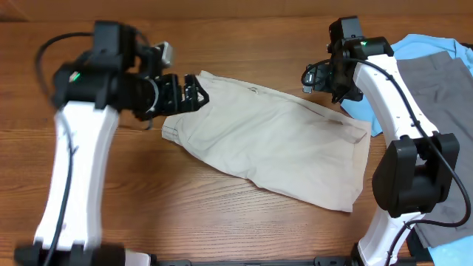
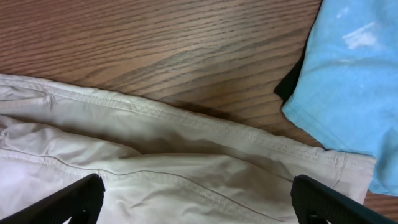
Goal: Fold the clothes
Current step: 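Reach the left gripper to the shorts' left edge and press down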
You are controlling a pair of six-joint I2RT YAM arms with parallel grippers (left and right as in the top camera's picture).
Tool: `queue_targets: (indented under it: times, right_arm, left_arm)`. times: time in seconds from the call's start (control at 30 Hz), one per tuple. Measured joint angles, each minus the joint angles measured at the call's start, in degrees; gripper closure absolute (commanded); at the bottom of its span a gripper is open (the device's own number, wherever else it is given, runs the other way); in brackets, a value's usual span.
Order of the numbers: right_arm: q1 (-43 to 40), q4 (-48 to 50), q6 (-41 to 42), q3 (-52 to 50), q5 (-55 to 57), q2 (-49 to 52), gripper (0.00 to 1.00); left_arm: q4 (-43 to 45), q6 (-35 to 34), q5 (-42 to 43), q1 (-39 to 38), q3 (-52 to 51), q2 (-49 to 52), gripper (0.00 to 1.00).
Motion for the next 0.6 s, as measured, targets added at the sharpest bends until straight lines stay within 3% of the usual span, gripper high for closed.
queue_targets:
  times: [0.03,0.1,0.13,0.33,0.6]
  right_arm:
    - [0.0,0.0,0.0,0.0,0.0,0.0,0.00]
    - [0.0,0.0,0.0,0.0,0.0,0.0,0.00]
    - [0.0,0.0,0.0,0.0,0.0,0.0,0.00]
    - [0.0,0.0,0.0,0.0,0.0,0.0,0.00]
    - [0.0,0.0,0.0,0.0,0.0,0.0,0.00]
  left_arm:
    - [-0.8,0.6,-0.2,-0.3,0.0,2.5,0.21]
    - [-1.4,1.5,-0.7,-0.5,0.0,7.3,0.84]
    - [-1.3,1.5,-0.8,-0.6,0.0,9.6,0.96]
    - [-0.5,2.0,-2.0,-2.2,0.0,20.5,0.96]
    - [8.1,-1.8,-9.5,-4.0,0.0,32.1,0.96]
